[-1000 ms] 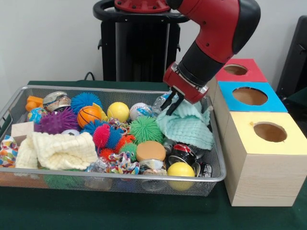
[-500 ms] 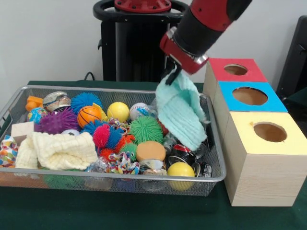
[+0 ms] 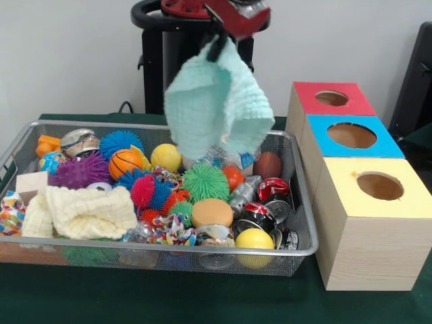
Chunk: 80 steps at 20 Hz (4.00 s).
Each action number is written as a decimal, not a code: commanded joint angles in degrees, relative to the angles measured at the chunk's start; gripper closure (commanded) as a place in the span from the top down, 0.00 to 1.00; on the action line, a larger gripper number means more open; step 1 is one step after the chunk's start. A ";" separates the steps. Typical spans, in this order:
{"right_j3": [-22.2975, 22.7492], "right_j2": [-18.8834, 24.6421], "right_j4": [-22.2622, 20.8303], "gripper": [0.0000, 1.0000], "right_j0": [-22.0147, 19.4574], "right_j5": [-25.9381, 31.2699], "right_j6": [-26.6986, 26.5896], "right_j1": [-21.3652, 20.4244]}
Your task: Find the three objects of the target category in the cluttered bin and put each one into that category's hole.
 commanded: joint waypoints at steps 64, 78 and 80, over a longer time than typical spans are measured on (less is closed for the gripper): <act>9.48 29.83 -24.91 0.00 -27.82 -41.16 -32.50 0.98; 13.95 26.35 -20.96 0.00 -23.36 -44.34 -28.18 -0.64; 14.92 26.79 -21.15 0.00 -23.96 -46.07 -28.88 -0.65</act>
